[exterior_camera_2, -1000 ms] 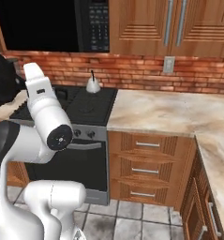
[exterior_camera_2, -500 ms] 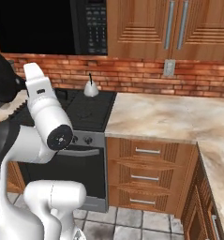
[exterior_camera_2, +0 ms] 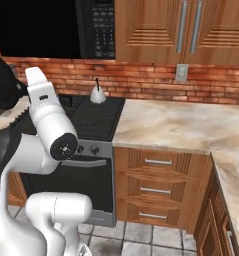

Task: Pick the pan from the cabinet and place it on the stove. Then turn on the stove burner for the pan.

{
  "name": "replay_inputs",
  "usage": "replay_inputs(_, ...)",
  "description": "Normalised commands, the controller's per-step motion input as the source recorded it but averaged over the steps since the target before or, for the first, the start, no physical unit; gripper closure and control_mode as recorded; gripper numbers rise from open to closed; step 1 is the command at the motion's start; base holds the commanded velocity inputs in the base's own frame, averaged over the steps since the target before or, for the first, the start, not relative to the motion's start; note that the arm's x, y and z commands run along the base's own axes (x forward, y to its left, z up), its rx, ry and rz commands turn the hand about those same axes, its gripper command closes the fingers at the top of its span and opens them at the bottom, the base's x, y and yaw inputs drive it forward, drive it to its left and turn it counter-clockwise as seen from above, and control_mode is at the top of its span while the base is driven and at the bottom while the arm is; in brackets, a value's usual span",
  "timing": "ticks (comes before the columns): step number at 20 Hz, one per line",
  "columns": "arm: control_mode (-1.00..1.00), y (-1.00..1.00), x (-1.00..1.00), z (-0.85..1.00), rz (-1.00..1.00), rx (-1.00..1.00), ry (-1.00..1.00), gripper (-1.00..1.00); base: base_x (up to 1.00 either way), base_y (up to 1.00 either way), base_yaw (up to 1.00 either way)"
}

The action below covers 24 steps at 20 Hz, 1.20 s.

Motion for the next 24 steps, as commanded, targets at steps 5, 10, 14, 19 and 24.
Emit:
replay_inputs(5, 1.00, 0.00, 0.00, 0.00, 0.00, 0.00, 0.00, 1.00, 0.22, 0.00, 0.03)
replay_inputs(10, 1.00, 0.00, 0.00, 0.00, 0.00, 0.00, 0.00, 1.00, 0.29, -0.10, 0.04)
replay_inputs(14, 1.00, 0.00, 0.00, 0.00, 0.00, 0.00, 0.00, 1.00, 0.30, -0.16, 0.01)
replay_inputs(19, 1.00, 0.00, 0.00, 0.00, 0.00, 0.00, 0.00, 1.00, 0.39, -0.13, 0.00)
replay_inputs(24, 1.00, 0.00, 0.00, 0.00, 0.00, 0.00, 0.00, 1.00, 0.50, -0.09, 0.00)
